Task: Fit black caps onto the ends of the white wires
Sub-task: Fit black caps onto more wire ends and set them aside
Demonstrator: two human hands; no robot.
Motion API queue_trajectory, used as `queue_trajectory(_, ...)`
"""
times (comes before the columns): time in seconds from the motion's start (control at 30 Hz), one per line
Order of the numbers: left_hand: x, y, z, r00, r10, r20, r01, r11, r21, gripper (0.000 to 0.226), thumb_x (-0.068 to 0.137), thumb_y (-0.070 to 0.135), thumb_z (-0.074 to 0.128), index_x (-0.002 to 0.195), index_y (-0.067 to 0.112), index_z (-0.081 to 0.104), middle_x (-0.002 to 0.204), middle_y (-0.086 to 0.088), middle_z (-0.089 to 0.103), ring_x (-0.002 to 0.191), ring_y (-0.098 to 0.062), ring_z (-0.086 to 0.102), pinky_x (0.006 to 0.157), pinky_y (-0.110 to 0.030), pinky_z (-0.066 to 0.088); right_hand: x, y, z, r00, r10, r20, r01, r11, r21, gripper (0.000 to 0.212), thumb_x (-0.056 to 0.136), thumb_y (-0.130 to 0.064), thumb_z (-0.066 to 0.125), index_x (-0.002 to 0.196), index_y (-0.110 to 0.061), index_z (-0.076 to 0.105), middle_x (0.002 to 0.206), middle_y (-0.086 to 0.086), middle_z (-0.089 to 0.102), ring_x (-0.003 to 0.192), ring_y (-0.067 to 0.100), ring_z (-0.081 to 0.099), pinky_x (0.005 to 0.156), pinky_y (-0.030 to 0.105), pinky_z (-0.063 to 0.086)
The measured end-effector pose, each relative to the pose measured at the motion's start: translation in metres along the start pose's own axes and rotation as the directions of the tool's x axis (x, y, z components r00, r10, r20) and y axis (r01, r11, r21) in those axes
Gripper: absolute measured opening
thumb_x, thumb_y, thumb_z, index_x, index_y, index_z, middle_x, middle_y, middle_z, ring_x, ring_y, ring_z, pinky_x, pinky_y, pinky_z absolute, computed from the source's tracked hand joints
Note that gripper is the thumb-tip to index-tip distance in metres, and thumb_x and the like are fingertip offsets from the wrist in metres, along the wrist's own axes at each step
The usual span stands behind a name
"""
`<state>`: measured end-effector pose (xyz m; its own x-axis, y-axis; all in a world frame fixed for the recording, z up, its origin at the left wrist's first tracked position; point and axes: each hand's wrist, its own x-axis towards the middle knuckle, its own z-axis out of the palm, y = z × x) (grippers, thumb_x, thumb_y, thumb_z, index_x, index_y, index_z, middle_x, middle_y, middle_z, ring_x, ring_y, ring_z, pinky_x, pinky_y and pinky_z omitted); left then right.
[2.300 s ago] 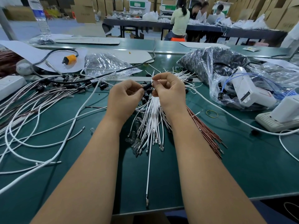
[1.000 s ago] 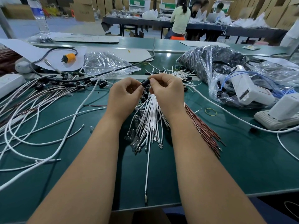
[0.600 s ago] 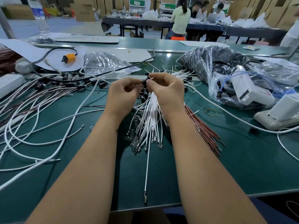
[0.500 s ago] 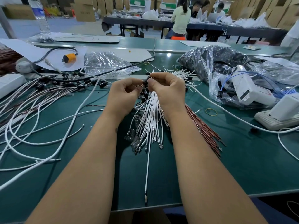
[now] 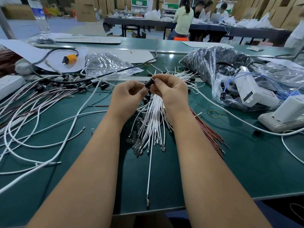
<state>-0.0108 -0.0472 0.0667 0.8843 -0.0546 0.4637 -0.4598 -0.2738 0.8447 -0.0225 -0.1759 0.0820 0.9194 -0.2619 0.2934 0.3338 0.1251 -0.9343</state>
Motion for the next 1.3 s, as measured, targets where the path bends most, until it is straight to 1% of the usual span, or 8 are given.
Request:
queue_trajectory(0.13, 0.0006, -0.003, -0.0017, 0.996, 0.059, -0.067, -0.054, 0.996, 0.064, 0.014, 0.086, 0.012, 0.07, 0.08, 0.025, 0.067, 0.077, 0.002, 0.063, 0.07, -0.007, 0.056, 0.067, -0.02, 0.046, -0.0015, -0.001, 0.0005, 0.999, 0.028, 0.034, -0.029, 1.0, 0.005, 0.025, 0.093, 0.006, 0.051, 0.087, -0.009, 0.069, 0.075, 0.007, 0.068, 0.062, 0.012, 0.063, 0.07, 0.027, 0.058)
queue_trajectory(0.23, -0.0004, -0.0027, -0.0024, 0.994, 0.07, -0.079, -0.065, 0.995, 0.069, 0.017, 0.086, 0.009, 0.069, 0.081, 0.025, 0.066, 0.073, 0.009, 0.064, 0.068, -0.005, 0.057, 0.068, -0.019, 0.048, -0.0018, -0.0036, -0.0003, 0.996, 0.082, 0.04, -0.084, 0.995, 0.051, 0.028, 0.095, 0.006, 0.045, 0.089, -0.007, 0.069, 0.074, 0.007, 0.067, 0.062, 0.014, 0.063, 0.07, 0.028, 0.058)
queue_trajectory(0.43, -0.0009, -0.0033, -0.0017, 0.992, 0.092, -0.087, -0.082, 0.99, 0.112, 0.014, 0.086, 0.009, 0.068, 0.086, 0.023, 0.068, 0.079, -0.005, 0.068, 0.074, -0.019, 0.062, 0.073, -0.036, 0.051, -0.0039, -0.0041, 0.0014, 0.999, 0.053, 0.012, -0.052, 0.994, -0.094, 0.016, 0.089, 0.004, 0.055, 0.086, -0.008, 0.065, 0.079, 0.01, 0.067, 0.063, 0.014, 0.063, 0.068, 0.029, 0.058)
queue_trajectory(0.7, 0.0014, -0.0064, -0.002, 0.992, 0.093, -0.087, -0.084, 0.99, 0.11, 0.013, 0.085, 0.012, 0.069, 0.086, 0.025, 0.069, 0.073, 0.007, 0.066, 0.068, -0.008, 0.059, 0.069, -0.026, 0.05, -0.0034, -0.0024, 0.0013, 1.0, -0.028, 0.001, 0.028, 0.986, -0.163, 0.018, 0.089, 0.002, 0.061, 0.08, -0.012, 0.066, 0.072, 0.006, 0.065, 0.064, 0.015, 0.062, 0.067, 0.027, 0.057)
queue_trajectory(0.93, 0.0007, -0.0072, -0.0018, 0.995, 0.071, -0.073, -0.064, 0.993, 0.098, 0.006, 0.086, 0.015, 0.069, 0.085, 0.021, 0.071, 0.076, 0.0, 0.069, 0.072, -0.018, 0.064, 0.068, -0.029, 0.052, -0.001, -0.0006, 0.001, 1.0, -0.028, -0.009, 0.026, 0.988, -0.154, 0.021, 0.089, 0.007, 0.058, 0.082, -0.012, 0.066, 0.074, 0.006, 0.067, 0.06, 0.011, 0.063, 0.065, 0.021, 0.056)
queue_trajectory(1.03, 0.0002, -0.0051, -0.0012, 0.997, 0.045, -0.061, -0.041, 0.997, 0.062, 0.01, 0.087, 0.014, 0.068, 0.081, 0.022, 0.069, 0.071, 0.003, 0.067, 0.062, -0.008, 0.057, 0.059, -0.018, 0.046, -0.0001, 0.001, 0.0007, 0.999, -0.046, -0.004, 0.045, 0.987, -0.154, 0.021, 0.089, 0.009, 0.057, 0.084, -0.01, 0.067, 0.076, 0.008, 0.067, 0.06, 0.011, 0.062, 0.065, 0.022, 0.056)
queue_trajectory(1.17, 0.0001, -0.0023, -0.001, 1.0, 0.003, -0.011, -0.003, 1.0, -0.01, 0.013, 0.088, 0.009, 0.067, 0.08, 0.02, 0.067, 0.071, -0.004, 0.063, 0.064, -0.012, 0.052, 0.061, -0.024, 0.044, 0.0002, 0.0018, -0.0002, 0.998, -0.069, -0.008, 0.067, 0.984, -0.163, 0.018, 0.089, 0.009, 0.058, 0.088, -0.006, 0.068, 0.076, 0.008, 0.066, 0.06, 0.011, 0.061, 0.067, 0.026, 0.057)
queue_trajectory(1.3, -0.0008, 0.0008, -0.0002, 1.0, -0.004, 0.003, 0.005, 0.998, -0.065, 0.024, 0.087, 0.004, 0.066, 0.074, 0.024, 0.063, 0.069, -0.005, 0.058, 0.06, -0.012, 0.046, 0.056, -0.018, 0.038, 0.0004, 0.0007, 0.0, 0.996, -0.085, -0.04, 0.075, 0.977, -0.202, 0.014, 0.088, 0.007, 0.06, 0.09, -0.006, 0.065, 0.078, 0.006, 0.065, 0.06, 0.01, 0.062, 0.063, 0.021, 0.056)
